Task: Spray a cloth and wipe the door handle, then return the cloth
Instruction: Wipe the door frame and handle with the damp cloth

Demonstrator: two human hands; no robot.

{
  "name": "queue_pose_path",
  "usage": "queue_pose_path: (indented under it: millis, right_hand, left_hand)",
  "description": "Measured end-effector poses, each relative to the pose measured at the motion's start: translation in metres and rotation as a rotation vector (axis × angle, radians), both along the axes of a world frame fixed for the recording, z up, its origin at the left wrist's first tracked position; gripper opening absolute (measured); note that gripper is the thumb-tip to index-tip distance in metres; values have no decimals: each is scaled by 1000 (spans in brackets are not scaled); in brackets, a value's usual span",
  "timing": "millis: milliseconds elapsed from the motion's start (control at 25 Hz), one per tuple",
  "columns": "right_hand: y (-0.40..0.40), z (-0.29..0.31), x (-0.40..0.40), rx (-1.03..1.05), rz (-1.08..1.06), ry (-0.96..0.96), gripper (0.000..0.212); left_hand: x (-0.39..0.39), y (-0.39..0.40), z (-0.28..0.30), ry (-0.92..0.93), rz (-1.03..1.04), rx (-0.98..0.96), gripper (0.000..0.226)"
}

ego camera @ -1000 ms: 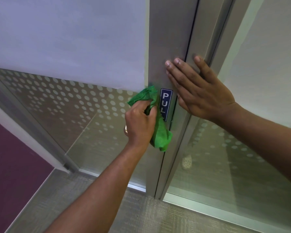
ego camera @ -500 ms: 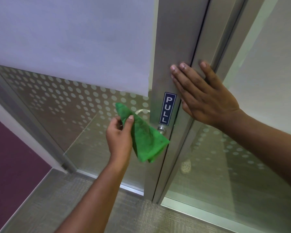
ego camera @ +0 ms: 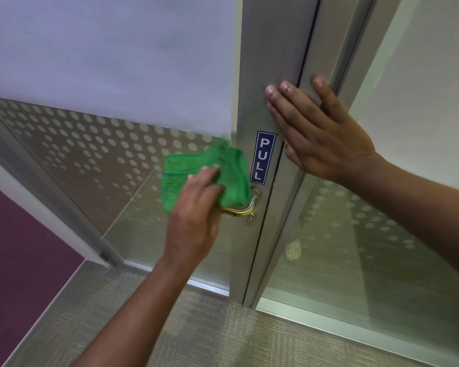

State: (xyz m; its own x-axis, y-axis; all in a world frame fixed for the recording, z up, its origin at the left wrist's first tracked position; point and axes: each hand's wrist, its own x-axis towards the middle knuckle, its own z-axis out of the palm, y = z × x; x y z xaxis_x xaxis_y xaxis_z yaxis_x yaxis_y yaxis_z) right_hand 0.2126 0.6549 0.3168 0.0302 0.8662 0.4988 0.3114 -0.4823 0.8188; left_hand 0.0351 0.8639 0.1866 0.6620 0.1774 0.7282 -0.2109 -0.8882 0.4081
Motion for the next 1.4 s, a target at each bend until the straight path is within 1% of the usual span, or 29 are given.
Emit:
queue_pose_path:
  millis: [40,80,120,160,200,280,320,400,480,560,600,800,880,920,1000,1080,1160,1240,1400]
  right_hand:
    - [0,0,0,4,5,7,67]
    - [0,0,-1,10,10,18,67]
    - [0,0,-1,14,13,31,67]
    - [1,-1,-2,17,13,37,67]
    - [1,-1,-2,15,9,31,67]
    - [0,-1,-2,2,-6,5,68]
    - [0,0,-2,-2,-9,-1,68]
    - [-1,0,-2,3,-3,-8,68]
    - [0,-1,-2,11,2,-15,67]
    - [0,-1,-1,5,-4,-18,68]
    - [0,-1,0,3,-4,-18,68]
    - [-1,-3,0,-2,-4,-1,68]
    - [-1,-3,0,5,-6,-3,68]
    - [0,-3,0,9,-4,-2,67]
    - [1,-3,0,6,-1,-1,67]
    - [-1,-3,1,-6,-15,-3,67]
    - [-2,-3,2,-20,-10,18,67]
    - [-2,-3,3,-60,17,32,67]
    - [0,-5,5,-190,94,41,65]
  left_hand:
    - [4,-4,-17,124,-45,169,22]
    - [4,-7,-32,244,-80,300,20]
    - [2,-8,-45,338,-102,380,20]
    - [1,-8,-52,394,-118,407,26]
    - [2,-6,-52,408,-131,397,33]
    - [14,-1,-45,361,-152,387,41]
    - [24,1,-41,334,-151,439,44]
    - [43,2,-38,321,-123,616,51]
    - [54,-5,-44,292,-103,756,47]
    - [58,-11,-50,221,-88,817,39]
    - [58,-12,-52,185,-79,832,40]
    - [53,3,-64,83,-92,824,50]
    - [50,21,-72,67,-72,774,43]
    - [48,29,-78,49,-41,705,39]
    - [43,36,-90,47,39,504,45]
    - [38,25,-99,77,93,289,47]
    - [34,6,-103,105,147,165,44]
    - [35,-9,-100,111,160,195,41]
    - [45,-18,-91,74,118,391,38]
